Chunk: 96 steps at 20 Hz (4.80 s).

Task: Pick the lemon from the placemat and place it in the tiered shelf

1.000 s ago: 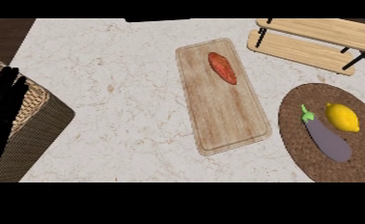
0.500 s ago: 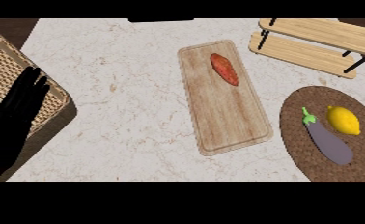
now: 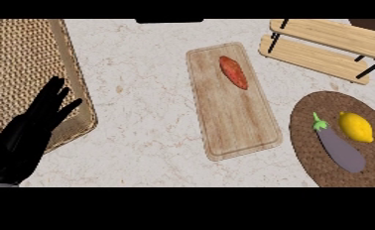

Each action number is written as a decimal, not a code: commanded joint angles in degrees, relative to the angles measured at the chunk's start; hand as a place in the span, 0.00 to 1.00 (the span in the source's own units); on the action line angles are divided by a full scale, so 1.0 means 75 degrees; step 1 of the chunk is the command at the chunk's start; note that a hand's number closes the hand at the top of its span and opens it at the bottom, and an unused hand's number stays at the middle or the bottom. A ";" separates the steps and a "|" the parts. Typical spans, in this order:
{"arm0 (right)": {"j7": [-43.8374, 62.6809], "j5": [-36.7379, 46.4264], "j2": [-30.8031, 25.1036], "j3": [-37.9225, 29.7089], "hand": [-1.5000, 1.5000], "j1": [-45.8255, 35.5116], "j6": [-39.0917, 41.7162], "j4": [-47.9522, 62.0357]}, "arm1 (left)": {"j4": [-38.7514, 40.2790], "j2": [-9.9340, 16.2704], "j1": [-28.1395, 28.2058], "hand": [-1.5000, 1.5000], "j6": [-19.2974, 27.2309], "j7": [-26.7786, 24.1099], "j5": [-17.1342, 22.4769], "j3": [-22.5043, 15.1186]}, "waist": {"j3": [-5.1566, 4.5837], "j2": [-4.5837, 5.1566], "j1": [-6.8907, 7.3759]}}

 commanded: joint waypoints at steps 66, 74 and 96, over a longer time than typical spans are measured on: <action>0.1857 0.5294 0.5238 0.1135 1.00 -0.1366 -0.2428 0.1911 | 0.3950 -0.1571 -0.0783 0.50 -0.0807 -0.0521 -0.1142 0.0467 | -0.0259 0.0058 -0.0049; 0.5244 0.5266 0.7368 0.0655 1.00 -0.2404 -0.3552 0.0568 | 0.3729 -0.1415 -0.0487 0.50 -0.0907 -0.0341 -0.1129 0.0591 | -0.0265 -0.0027 -0.0140; 1.0650 0.6092 0.5864 -0.1111 1.00 -0.5557 -0.1585 -0.4504 | 0.4241 -0.1523 -0.0685 0.50 -0.1192 -0.0592 -0.1176 0.0863 | -0.0254 0.0047 -0.0076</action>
